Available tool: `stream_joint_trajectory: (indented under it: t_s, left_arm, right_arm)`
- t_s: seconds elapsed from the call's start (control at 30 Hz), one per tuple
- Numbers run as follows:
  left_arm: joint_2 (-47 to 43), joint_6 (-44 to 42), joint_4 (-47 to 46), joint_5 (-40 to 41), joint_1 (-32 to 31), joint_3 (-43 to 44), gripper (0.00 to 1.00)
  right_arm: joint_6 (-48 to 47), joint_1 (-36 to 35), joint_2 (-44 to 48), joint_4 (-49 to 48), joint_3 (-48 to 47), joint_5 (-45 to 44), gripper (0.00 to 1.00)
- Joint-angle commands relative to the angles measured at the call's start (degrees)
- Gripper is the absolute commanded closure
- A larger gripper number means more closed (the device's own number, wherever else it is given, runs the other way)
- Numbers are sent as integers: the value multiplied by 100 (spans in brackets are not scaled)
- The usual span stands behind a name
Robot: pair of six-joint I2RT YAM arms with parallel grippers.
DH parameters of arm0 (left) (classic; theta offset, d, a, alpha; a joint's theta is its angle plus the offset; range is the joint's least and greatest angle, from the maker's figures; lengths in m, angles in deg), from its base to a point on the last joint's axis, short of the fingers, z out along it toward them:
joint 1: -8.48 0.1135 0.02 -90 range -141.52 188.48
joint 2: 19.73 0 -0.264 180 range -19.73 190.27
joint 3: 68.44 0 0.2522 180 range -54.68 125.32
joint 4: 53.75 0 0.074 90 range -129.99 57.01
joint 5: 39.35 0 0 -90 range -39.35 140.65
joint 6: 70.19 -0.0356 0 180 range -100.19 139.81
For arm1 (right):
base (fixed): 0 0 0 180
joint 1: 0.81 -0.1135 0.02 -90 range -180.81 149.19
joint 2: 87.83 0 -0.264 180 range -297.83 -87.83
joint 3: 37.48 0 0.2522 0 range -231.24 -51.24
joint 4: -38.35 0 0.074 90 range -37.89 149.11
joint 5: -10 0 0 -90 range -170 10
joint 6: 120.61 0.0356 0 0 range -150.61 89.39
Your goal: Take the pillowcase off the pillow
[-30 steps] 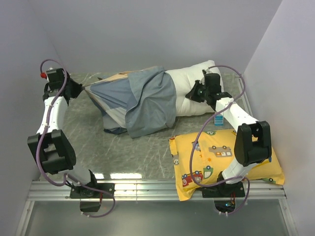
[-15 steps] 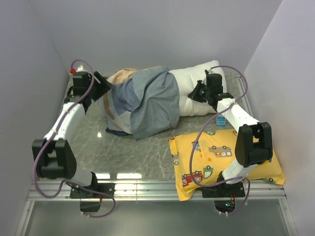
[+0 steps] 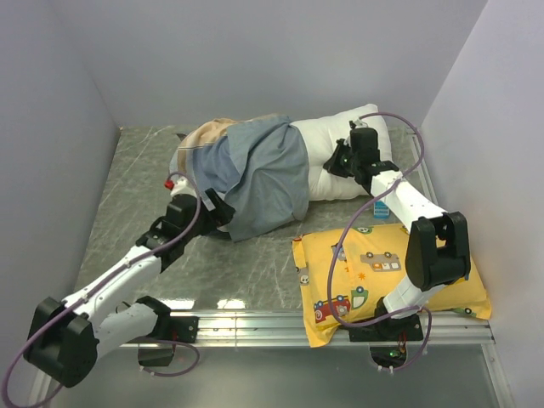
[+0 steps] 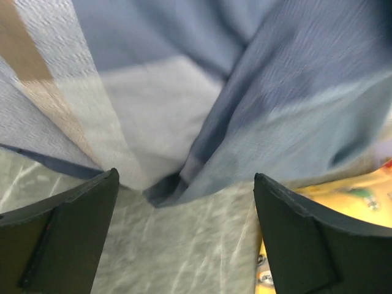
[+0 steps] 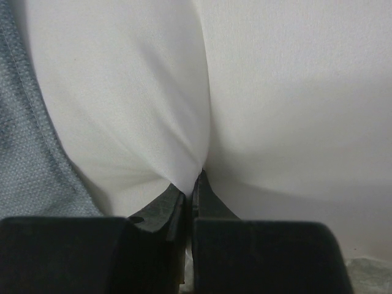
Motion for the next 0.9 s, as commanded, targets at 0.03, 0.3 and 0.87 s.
stream_joint_trajectory:
  t_s: [0.03,0.3,0.87]
  left_arm:
    - [290,97,-1152,700,-595,-189,1]
    - [1677,149,-1848,1894,-1132,37,1]
    - [1688,334,-696,3030,-1141,980,100]
  right_arm:
    - [-45,-78,165,176,0,-274,100]
    - [-115,-192,218,281,-53,-396,100]
    - [-37,-1633,1466,265,1212,-1899,17]
